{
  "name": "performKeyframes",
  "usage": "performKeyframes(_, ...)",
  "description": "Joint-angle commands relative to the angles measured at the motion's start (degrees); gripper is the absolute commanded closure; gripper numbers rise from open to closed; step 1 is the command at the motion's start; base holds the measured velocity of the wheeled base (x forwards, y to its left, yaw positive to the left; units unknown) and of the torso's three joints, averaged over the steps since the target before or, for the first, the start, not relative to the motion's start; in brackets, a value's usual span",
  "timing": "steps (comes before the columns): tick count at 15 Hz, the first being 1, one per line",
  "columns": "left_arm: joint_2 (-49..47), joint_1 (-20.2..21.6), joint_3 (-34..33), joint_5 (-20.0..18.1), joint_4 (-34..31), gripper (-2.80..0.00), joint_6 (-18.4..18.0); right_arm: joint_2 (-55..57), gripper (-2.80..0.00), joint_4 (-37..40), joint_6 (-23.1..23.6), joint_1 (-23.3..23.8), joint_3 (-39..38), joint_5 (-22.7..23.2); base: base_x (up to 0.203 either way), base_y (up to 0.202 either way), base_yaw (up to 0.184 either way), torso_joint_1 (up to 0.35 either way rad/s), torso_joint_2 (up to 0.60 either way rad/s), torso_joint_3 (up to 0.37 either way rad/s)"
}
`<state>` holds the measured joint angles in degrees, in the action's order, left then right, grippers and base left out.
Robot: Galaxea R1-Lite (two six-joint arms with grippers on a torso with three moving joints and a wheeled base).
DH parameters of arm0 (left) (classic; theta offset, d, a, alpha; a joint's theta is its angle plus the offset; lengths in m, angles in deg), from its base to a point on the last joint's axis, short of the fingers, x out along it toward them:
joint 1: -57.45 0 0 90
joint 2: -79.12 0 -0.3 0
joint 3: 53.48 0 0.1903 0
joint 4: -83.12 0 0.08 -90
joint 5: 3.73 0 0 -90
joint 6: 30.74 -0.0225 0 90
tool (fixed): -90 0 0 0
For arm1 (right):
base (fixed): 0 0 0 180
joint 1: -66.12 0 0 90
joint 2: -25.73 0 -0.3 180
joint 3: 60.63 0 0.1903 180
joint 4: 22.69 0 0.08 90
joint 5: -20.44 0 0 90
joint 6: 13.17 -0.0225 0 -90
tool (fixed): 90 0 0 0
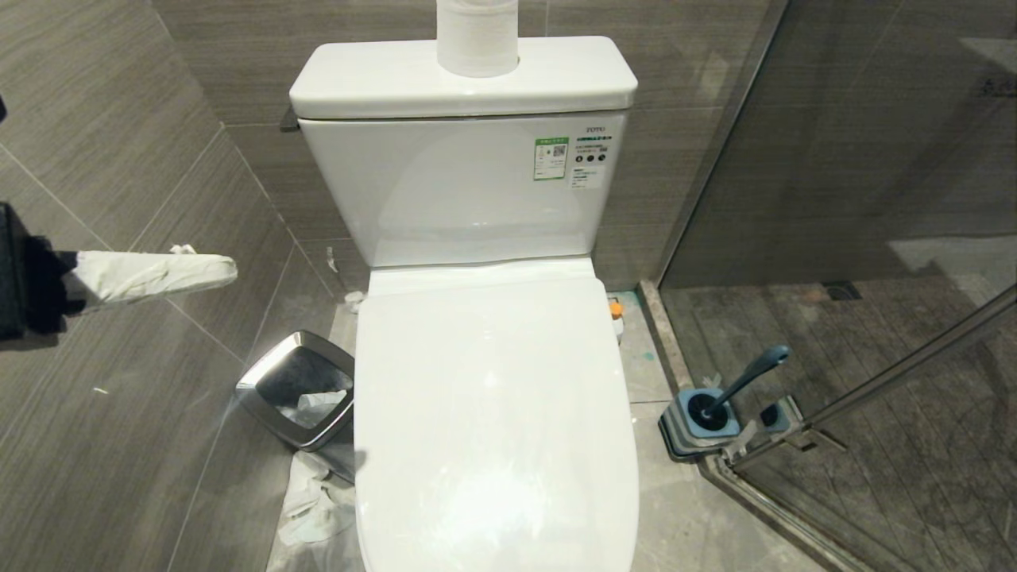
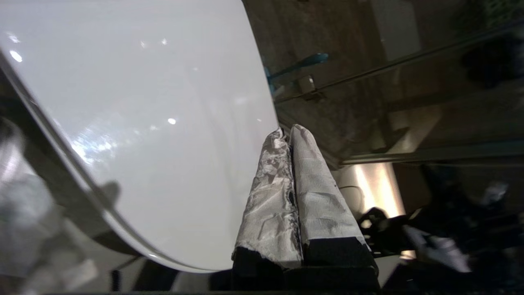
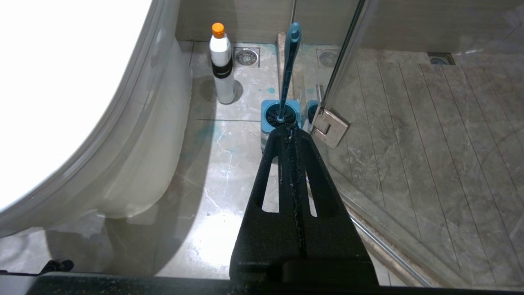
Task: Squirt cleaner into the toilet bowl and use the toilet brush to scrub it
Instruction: Use the left hand to lift the toilet lid slightly
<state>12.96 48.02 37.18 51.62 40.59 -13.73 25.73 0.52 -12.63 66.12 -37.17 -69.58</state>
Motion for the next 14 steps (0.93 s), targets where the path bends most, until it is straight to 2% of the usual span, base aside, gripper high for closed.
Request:
performKeyframes(1, -6.7, -1.3, 4.9, -0.2, -2.5, 0.00, 11.9, 0.0, 0.00, 0.0, 0.1, 0.0, 0.0, 0.0, 0.000, 0.000, 0.000, 0.000, 0.00, 0.000)
performKeyframes(2, -8.9, -1.6, 7.2, -0.3, -5.3, 0.00, 14.8, 0.0, 0.00, 0.0, 0.1, 0.0, 0.0, 0.0, 0.000, 0.000, 0.000, 0.000, 0.00, 0.000)
performKeyframes(3, -11.0, -1.6, 8.7, -0.3, -9.6, 0.00, 15.9, 0.0, 0.00, 0.0, 0.0, 0.0, 0.0, 0.0, 0.000, 0.000, 0.000, 0.000, 0.00, 0.000)
performKeyframes(4, -12.9, -1.6, 9.7, -0.8, -12.5, 0.00, 16.2, 0.0, 0.00, 0.0, 0.1, 0.0, 0.0, 0.0, 0.000, 0.000, 0.000, 0.000, 0.00, 0.000)
performKeyframes(5, -14.6, -1.2, 10.7, -3.3, -14.6, 0.00, 16.3, 0.0, 0.00, 0.0, 0.1, 0.0, 0.0, 0.0, 0.000, 0.000, 0.000, 0.000, 0.00, 0.000)
performKeyframes(7, -17.5, 1.6, 11.9, -14.1, -15.6, 0.00, 16.0, 0.0, 0.00, 0.0, 0.1, 0.0, 0.0, 0.0, 0.000, 0.000, 0.000, 0.000, 0.00, 0.000)
performKeyframes(8, -19.1, 4.2, 12.4, -19.3, -15.8, 0.00, 13.9, 0.0, 0.00, 0.0, 0.0, 0.0, 0.0, 0.0, 0.000, 0.000, 0.000, 0.000, 0.00, 0.000)
performKeyframes(11, -22.6, 11.6, 10.8, -31.4, -16.0, 0.00, -3.1, 0.0, 0.00, 0.0, 0.1, 0.0, 0.0, 0.0, 0.000, 0.000, 0.000, 0.000, 0.00, 0.000)
performKeyframes(13, -25.1, 16.3, 7.2, -36.2, -16.1, 0.00, -16.5, 0.0, 0.00, 0.0, 0.1, 0.0, 0.0, 0.0, 0.000, 0.000, 0.000, 0.000, 0.00, 0.000)
performKeyframes(14, -26.9, 18.8, 5.4, -38.2, -16.0, 0.00, -20.9, 0.0, 0.00, 0.0, 0.1, 0.0, 0.0, 0.0, 0.000, 0.000, 0.000, 0.000, 0.00, 0.000)
